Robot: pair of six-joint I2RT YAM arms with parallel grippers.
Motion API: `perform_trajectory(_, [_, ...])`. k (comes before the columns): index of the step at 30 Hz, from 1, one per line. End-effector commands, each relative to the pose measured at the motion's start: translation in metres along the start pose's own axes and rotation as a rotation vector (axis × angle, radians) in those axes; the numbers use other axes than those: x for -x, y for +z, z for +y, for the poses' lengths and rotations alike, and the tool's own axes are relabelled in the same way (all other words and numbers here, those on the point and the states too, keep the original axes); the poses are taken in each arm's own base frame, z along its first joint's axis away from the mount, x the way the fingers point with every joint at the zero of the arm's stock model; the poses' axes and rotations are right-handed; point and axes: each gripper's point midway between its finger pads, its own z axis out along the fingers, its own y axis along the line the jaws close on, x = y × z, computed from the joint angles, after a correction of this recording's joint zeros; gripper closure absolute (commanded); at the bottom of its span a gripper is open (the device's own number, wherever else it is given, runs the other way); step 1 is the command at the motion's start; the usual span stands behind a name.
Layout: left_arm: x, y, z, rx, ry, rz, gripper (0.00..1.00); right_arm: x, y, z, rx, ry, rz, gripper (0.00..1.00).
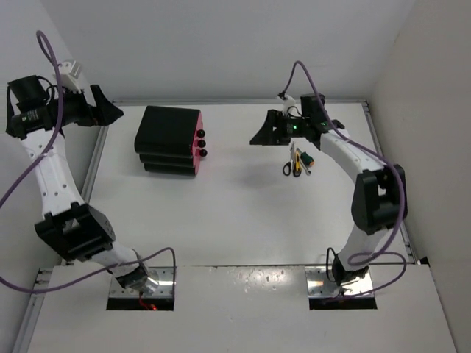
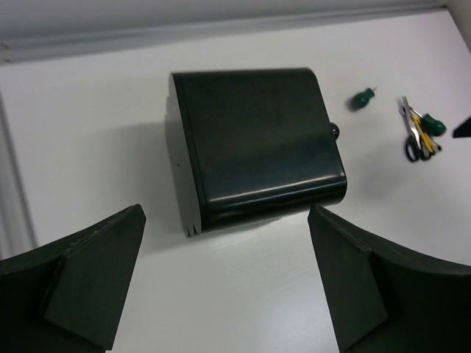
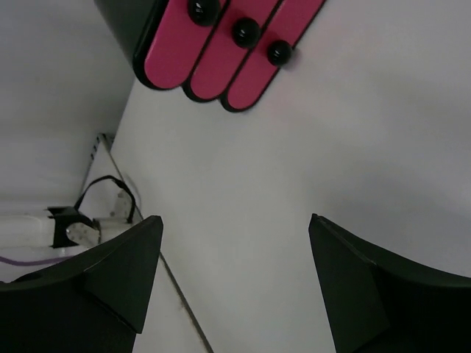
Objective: Sort the tools into containers
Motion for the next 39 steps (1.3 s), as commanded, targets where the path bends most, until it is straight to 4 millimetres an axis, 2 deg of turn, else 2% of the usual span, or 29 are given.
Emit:
perform_trajectory(1, [-0.025,0.024,-0.005,-0.157,-0.136,0.077,0.00,0.032,0.025,0.032,0.152,0.032,-0.028,0.19])
perform_trajectory(2, [-0.027,0.028,-0.002,-0.169,-0.146,0.082,0.00,0.028,0.040,0.023,0.154,0.091,-0.007,0.19])
perform_trajectory(3, [-0.033,0.039,0.001,-0.191,-0.166,0.101,0.00,0.036,0.048,0.032,0.196,0.075,-0.008,0.20])
perform_trajectory(5, [-0.038,0.051,0.004,-0.195,-0.175,0.125,0.00,0.036,0.064,0.030,0.215,0.129,0.010,0.20])
perform_trajectory(6, [-0.043,0.057,0.005,-0.194,-0.180,0.141,0.00,0.036,0.078,0.026,0.233,0.141,0.019,0.20])
perform_trajectory(8, [-0.048,0.070,0.003,-0.181,-0.168,0.173,0.00,0.033,0.092,0.022,0.248,0.189,0.039,0.20])
perform_trajectory(9, [-0.050,0.076,0.004,-0.178,-0.160,0.178,0.00,0.040,0.097,0.020,0.257,0.184,0.023,0.20])
perform_trajectory(10, [-0.050,0.079,0.005,-0.166,-0.145,0.179,0.00,0.025,0.111,0.011,0.264,0.222,0.060,0.22])
perform_trajectory(11, [-0.056,0.089,0.004,-0.172,-0.145,0.196,0.00,0.025,0.115,0.010,0.278,0.253,0.069,0.22])
perform_trajectory(12, [-0.059,0.093,0.004,-0.170,-0.146,0.208,0.00,0.022,0.120,0.004,0.277,0.276,0.073,0.22])
perform_trajectory(13, [-0.059,0.094,0.008,-0.147,-0.150,0.208,0.00,0.023,0.126,0.008,0.304,0.266,0.073,0.22])
perform_trajectory(14, [-0.065,0.103,0.007,-0.160,-0.151,0.220,0.00,0.015,0.136,-0.003,0.297,0.300,0.085,0.23])
perform_trajectory(17, [-0.068,0.114,0.016,-0.127,-0.165,0.221,0.00,0.005,0.150,-0.008,0.322,0.365,0.107,0.26])
perform_trajectory(20, [-0.076,0.127,0.022,-0.096,-0.165,0.242,0.00,0.003,0.161,-0.010,0.341,0.379,0.101,0.26])
perform_trajectory(21, [-0.074,0.128,0.025,-0.082,-0.154,0.233,0.00,0.005,0.163,-0.010,0.345,0.383,0.098,0.26])
perform_trajectory(22, [-0.075,0.131,0.022,-0.078,-0.146,0.240,0.00,-0.004,0.170,-0.013,0.340,0.409,0.119,0.26])
perform_trajectory(23, [-0.075,0.135,0.027,-0.044,-0.129,0.244,0.00,-0.002,0.172,-0.014,0.346,0.399,0.112,0.26])
perform_trajectory(24, [-0.076,0.140,0.019,-0.050,-0.116,0.253,0.00,0.003,0.172,-0.012,0.351,0.389,0.105,0.27])
perform_trajectory(26, [-0.078,0.145,0.015,-0.030,-0.097,0.268,0.00,-0.006,0.181,-0.015,0.352,0.401,0.120,0.27])
perform_trajectory(27, [-0.078,0.150,0.013,-0.004,-0.074,0.274,0.00,-0.005,0.183,-0.008,0.362,0.388,0.123,0.27])
perform_trajectory(31, [-0.080,0.159,0.007,0.012,-0.045,0.279,0.00,-0.011,0.193,-0.011,0.366,0.413,0.134,0.27])
perform_trajectory(32, [-0.080,0.159,0.008,0.021,-0.043,0.281,0.00,-0.008,0.193,-0.009,0.375,0.409,0.125,0.27])
perform_trajectory(34, [-0.083,0.163,0.010,0.023,-0.064,0.282,0.00,-0.015,0.199,-0.018,0.374,0.438,0.130,0.27])
perform_trajectory(37, [-0.084,0.166,0.011,0.025,-0.072,0.281,0.00,-0.011,0.202,-0.017,0.406,0.466,0.119,0.29])
perform_trajectory(39, [-0.084,0.166,0.013,0.037,-0.071,0.282,0.00,-0.016,0.207,-0.015,0.414,0.478,0.127,0.30])
